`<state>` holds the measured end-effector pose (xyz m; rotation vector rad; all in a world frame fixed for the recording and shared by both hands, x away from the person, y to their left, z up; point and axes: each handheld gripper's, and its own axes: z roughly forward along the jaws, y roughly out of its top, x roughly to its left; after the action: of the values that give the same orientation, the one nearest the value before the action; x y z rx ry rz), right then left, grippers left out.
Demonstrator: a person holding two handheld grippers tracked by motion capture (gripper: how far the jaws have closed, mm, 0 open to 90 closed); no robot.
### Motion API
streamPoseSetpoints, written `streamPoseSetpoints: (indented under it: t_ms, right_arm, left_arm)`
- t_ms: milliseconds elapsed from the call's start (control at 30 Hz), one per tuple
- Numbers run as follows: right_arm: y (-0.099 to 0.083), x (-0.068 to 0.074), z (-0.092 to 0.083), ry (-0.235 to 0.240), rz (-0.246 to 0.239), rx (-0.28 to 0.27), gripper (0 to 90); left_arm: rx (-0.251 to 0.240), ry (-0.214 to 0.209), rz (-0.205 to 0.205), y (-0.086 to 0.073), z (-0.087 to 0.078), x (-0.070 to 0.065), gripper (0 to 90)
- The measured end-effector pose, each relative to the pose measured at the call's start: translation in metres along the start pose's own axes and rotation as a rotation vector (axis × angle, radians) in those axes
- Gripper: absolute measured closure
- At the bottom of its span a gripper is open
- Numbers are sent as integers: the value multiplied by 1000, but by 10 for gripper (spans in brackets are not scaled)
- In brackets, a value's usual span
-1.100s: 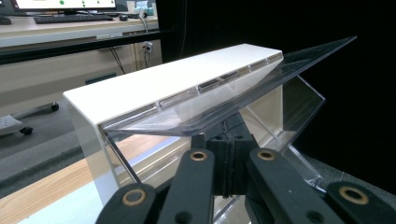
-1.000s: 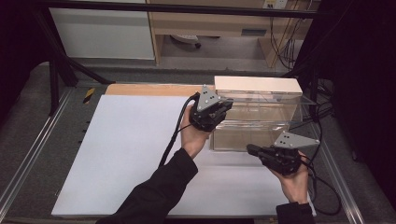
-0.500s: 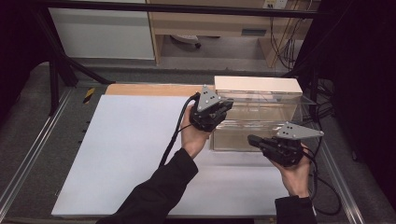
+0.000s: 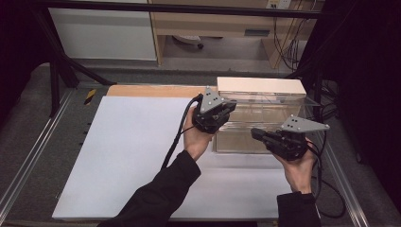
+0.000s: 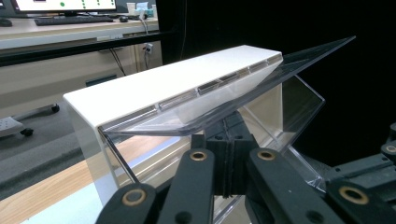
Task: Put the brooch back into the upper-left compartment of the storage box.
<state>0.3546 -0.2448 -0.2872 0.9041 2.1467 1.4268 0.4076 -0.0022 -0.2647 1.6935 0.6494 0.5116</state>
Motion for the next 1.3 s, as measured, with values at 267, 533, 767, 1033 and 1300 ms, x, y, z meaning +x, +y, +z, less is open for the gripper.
streamPoseSetpoints:
  t_ms: [267, 533, 767, 1033, 1300]
  right_arm:
    - [10, -3, 5, -15, -2, -7, 886]
    - [22, -7, 12, -31, -4, -10, 886]
    - [27, -12, 19, -51, 3, -8, 886]
    - [30, -21, 33, -81, 20, 2, 886]
    - [27, -27, 44, -101, 31, 12, 884]
  left_arm:
    - [0, 1, 2, 0, 0, 0, 900]
    - [0, 0, 0, 0, 1, 0, 900]
    - [0, -1, 1, 0, 1, 0, 900]
    - [3, 0, 3, 0, 1, 1, 900]
    - [4, 0, 1, 0, 1, 2, 900]
